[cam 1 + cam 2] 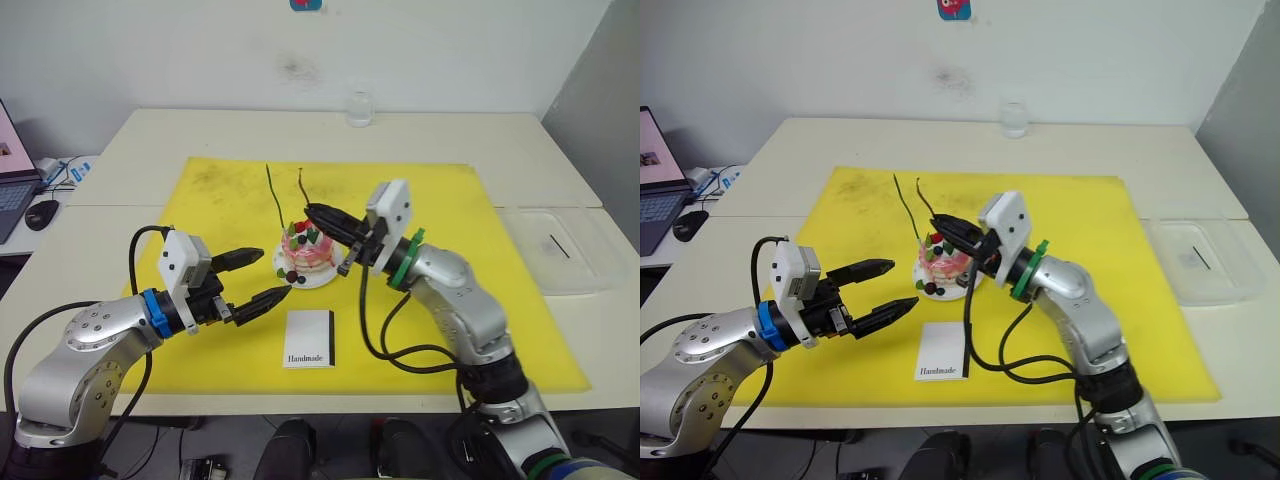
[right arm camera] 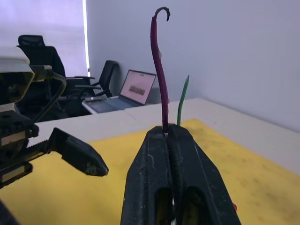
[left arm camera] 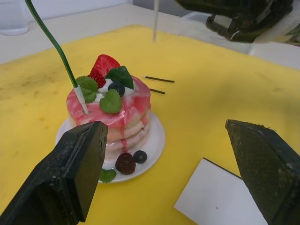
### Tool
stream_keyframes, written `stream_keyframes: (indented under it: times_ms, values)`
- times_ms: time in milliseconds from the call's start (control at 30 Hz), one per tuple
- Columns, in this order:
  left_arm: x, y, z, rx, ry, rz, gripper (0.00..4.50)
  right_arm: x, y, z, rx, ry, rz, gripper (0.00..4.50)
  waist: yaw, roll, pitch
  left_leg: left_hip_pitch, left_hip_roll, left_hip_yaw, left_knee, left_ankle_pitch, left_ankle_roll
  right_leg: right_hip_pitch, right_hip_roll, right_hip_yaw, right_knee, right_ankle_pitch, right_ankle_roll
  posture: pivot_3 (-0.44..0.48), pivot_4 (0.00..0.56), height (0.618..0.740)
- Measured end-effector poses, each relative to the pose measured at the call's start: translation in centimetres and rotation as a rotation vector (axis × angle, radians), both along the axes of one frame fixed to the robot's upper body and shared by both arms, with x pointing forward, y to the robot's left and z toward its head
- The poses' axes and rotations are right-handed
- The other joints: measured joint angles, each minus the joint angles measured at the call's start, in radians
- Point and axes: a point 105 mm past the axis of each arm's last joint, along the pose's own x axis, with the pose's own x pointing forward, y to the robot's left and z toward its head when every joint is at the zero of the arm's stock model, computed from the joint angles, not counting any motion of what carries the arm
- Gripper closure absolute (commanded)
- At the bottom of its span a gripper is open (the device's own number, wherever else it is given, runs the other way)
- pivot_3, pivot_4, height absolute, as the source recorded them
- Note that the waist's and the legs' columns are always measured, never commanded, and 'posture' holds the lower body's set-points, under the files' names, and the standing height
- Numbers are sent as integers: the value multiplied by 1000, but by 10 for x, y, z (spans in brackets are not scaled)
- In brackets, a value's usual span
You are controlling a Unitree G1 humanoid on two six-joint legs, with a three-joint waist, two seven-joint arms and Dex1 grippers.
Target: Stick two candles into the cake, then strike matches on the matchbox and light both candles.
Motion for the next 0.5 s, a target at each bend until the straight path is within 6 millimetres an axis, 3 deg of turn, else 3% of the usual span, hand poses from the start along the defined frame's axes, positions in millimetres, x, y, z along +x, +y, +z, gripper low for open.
stream_keyframes:
  times_ms: [167,500]
  values:
    - [-1,-2,2,15,3,-24,0,14,0,-18,-15,-28,-61,4466,0,0,0,1,0,0,0,1,-1,-1,0,1,5,0,-1,0,150,740]
    - [1,-9,4,18,15,-64,0,21,-8,-22,2,-38,-119,4466,-8,0,0,6,3,-1,-1,1,-2,-1,3,0,13,-5,-8,0,150,740]
